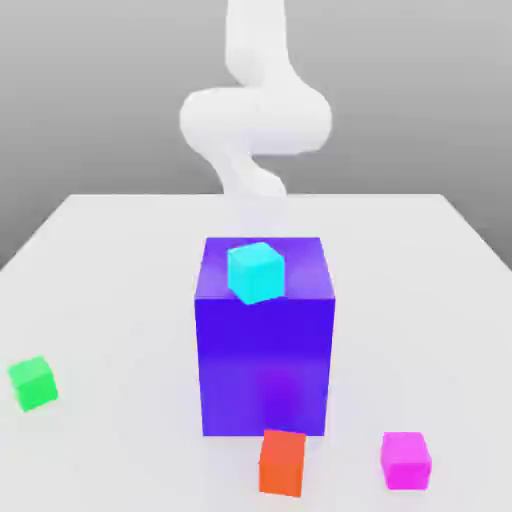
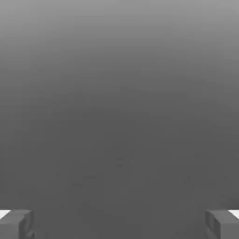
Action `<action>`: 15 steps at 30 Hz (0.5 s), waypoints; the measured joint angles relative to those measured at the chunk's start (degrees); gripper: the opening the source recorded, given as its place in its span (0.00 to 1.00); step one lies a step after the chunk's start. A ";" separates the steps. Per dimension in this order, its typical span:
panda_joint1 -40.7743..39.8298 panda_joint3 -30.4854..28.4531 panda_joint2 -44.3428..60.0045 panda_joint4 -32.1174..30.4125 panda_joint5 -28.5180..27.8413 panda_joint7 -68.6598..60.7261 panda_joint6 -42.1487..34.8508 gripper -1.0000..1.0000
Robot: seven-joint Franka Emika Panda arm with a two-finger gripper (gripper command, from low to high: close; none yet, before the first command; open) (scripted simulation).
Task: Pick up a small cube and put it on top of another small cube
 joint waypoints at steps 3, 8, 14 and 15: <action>4.76 -2.34 6.12 -0.95 1.87 -8.02 2.30 0.50; 11.30 -5.08 15.93 -2.47 5.35 -21.14 5.93 0.50; 17.43 -6.48 27.69 -4.26 9.46 -36.74 10.24 0.50; 18.19 -6.44 29.63 -4.57 10.01 -39.25 10.97 0.50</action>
